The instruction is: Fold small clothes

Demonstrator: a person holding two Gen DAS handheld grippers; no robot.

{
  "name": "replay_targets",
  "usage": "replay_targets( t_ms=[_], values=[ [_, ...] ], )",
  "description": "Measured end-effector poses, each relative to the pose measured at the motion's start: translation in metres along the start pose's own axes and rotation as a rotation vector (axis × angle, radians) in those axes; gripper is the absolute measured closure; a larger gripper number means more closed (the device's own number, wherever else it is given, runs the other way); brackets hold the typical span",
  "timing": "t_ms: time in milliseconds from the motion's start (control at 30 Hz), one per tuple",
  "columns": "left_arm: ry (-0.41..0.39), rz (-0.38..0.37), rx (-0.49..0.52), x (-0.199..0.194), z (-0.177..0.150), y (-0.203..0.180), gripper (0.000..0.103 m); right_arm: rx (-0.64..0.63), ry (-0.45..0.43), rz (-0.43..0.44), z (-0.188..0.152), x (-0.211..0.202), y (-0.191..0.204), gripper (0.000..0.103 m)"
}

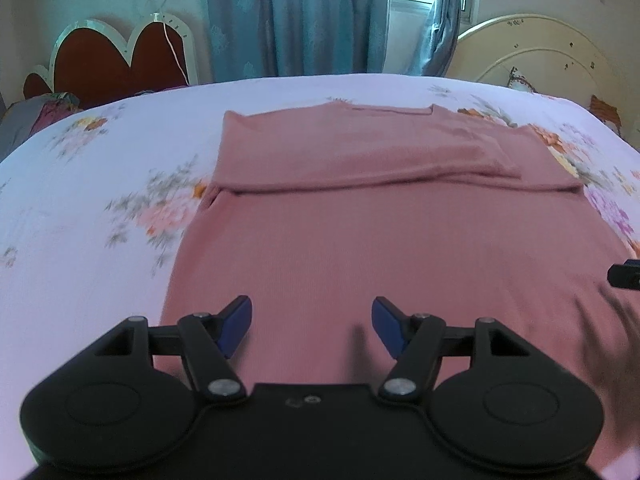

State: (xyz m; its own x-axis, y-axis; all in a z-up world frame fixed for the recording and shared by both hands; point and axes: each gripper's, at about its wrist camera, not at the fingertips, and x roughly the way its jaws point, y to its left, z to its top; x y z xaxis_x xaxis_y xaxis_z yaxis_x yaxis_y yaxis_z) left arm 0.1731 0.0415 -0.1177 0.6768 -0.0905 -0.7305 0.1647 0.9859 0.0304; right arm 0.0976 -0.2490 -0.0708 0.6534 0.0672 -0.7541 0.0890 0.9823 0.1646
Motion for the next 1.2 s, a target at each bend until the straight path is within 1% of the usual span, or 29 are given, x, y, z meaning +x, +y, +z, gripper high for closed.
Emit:
replay_targets(
  t_ms=[200, 400, 433, 467, 533, 633, 767, 933, 1033, 1067, 1100, 1133, 1167, 1200],
  values=[
    [0.004, -0.002, -0.011, -0.019, -0.021, 0.011, 0.038, 0.009, 0.004, -0.032, -0.023, -0.022, 0.003, 0.061],
    [0.015, 0.031, -0.028, -0.036, -0.044, 0.029, 0.038, 0.028, 0.018, -0.091, -0.044, -0.038, -0.006, 0.06],
    [0.015, 0.04, -0.036, -0.039, -0.048, 0.033, 0.038, 0.035, 0.019, -0.107, -0.047, -0.042, -0.009, 0.058],
    [0.017, 0.05, -0.044, -0.042, -0.051, 0.037, 0.037, 0.039, 0.016, -0.123, -0.051, -0.045, -0.012, 0.049],
    [0.025, 0.068, -0.065, -0.047, -0.059, 0.046, 0.037, 0.043, 0.003, -0.164, -0.057, -0.054, -0.02, 0.038],
    [0.044, 0.081, -0.1, -0.051, -0.069, 0.059, 0.037, 0.048, 0.009, -0.199, -0.065, -0.063, -0.031, 0.038],
    [0.077, 0.061, -0.154, -0.054, -0.081, 0.07, 0.04, 0.069, 0.035, -0.229, -0.076, -0.067, -0.041, 0.038],
    [0.09, 0.01, -0.185, -0.056, -0.093, 0.072, 0.05, 0.096, 0.064, -0.271, -0.089, -0.067, -0.05, 0.038],
    [0.109, -0.034, -0.207, -0.057, -0.097, 0.072, 0.06, 0.121, 0.077, -0.26, -0.096, -0.067, -0.053, 0.038],
    [0.115, -0.054, -0.207, -0.058, -0.097, 0.072, 0.067, 0.134, 0.08, -0.253, -0.098, -0.068, -0.053, 0.04],
    [0.124, -0.073, -0.204, -0.058, -0.098, 0.071, 0.076, 0.144, 0.083, -0.243, -0.099, -0.069, -0.053, 0.045],
    [0.131, -0.093, -0.201, -0.058, -0.098, 0.071, 0.081, 0.157, 0.087, -0.224, -0.1, -0.07, -0.053, 0.058],
    [0.137, -0.113, -0.2, -0.058, -0.098, 0.07, 0.089, 0.172, 0.088, -0.212, -0.101, -0.071, -0.053, 0.064],
    [0.144, -0.132, -0.203, -0.058, -0.098, 0.069, 0.094, 0.173, 0.09, -0.212, -0.101, -0.072, -0.052, 0.065]
  ],
)
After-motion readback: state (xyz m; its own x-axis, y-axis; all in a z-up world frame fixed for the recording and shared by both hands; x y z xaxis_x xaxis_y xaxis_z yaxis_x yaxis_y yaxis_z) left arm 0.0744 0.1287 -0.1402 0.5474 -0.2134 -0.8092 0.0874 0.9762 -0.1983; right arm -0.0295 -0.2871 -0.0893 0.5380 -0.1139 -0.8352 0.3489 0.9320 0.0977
